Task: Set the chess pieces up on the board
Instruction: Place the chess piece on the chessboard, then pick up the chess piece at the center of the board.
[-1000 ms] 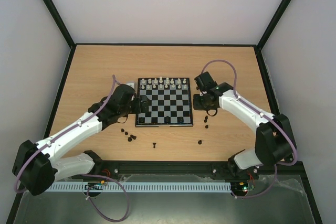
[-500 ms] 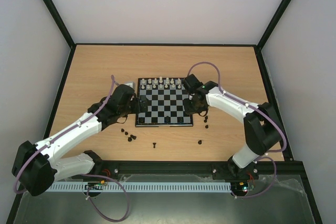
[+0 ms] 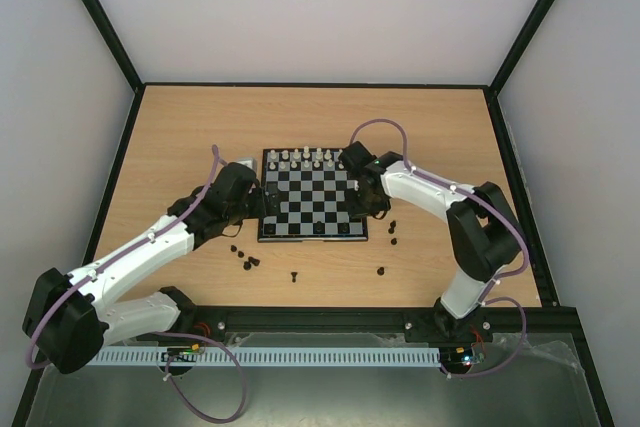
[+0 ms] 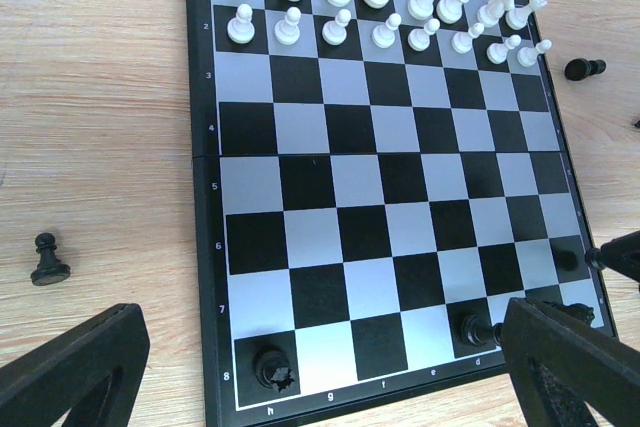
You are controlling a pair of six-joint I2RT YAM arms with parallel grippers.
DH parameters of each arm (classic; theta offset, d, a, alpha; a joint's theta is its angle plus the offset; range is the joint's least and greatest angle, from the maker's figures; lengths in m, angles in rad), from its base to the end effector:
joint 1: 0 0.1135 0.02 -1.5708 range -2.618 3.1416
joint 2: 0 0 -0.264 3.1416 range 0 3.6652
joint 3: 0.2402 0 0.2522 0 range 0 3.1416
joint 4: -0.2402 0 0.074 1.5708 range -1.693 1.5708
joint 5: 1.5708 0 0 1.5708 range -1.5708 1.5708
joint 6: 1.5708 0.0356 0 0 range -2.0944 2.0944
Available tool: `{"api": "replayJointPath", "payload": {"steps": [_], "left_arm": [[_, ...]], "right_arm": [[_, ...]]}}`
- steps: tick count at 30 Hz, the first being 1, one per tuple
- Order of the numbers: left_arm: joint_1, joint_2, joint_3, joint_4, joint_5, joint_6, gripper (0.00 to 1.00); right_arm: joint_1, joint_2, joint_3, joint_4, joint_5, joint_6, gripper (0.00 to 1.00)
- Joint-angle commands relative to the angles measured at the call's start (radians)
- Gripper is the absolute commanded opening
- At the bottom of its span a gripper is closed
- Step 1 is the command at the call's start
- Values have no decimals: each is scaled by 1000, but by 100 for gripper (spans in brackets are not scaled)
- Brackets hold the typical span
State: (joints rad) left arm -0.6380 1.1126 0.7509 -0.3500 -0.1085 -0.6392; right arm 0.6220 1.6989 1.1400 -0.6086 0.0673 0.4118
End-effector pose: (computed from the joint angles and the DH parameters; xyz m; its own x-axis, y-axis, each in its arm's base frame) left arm 0.1922 -0.1377 0.2483 -0.7350 -0.1933 -0.6499 0.1094 0.9122 -0.3950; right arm 0.2746 0.1939 0.1956 -0.9091 -0.1604 -0.3844 -0.2139 0.9717 0.1004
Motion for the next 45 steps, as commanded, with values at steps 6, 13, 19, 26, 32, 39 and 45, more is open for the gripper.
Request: {"api": "replayJointPath", "payload": {"steps": [6,13,19,26,32,39,45], "left_arm": [[3,2,-14,3,-19,-4,100],[4,4,-20,6,-20,-6,99],[4,4,-22,7,-19,-6,100],[4,5,-18,11,-18,-1,99],[4,6,-20,14,-9,4,99],[4,22,-20,34,15,20,99],[4,23,-21,42,31,27,99]], "right_arm": [[28,56,54,-43,-19,-16,3],[35,67,50,-49,-9,-13,8],[35,51,50,-50,8,-7,23],[32,-33,31,-52,94,16,47],[-55,-168,-108,-5,101,57,51],[-103,-209,-197,6,99,85,49],[-123,-179,-229,12,145,102,45]]}}
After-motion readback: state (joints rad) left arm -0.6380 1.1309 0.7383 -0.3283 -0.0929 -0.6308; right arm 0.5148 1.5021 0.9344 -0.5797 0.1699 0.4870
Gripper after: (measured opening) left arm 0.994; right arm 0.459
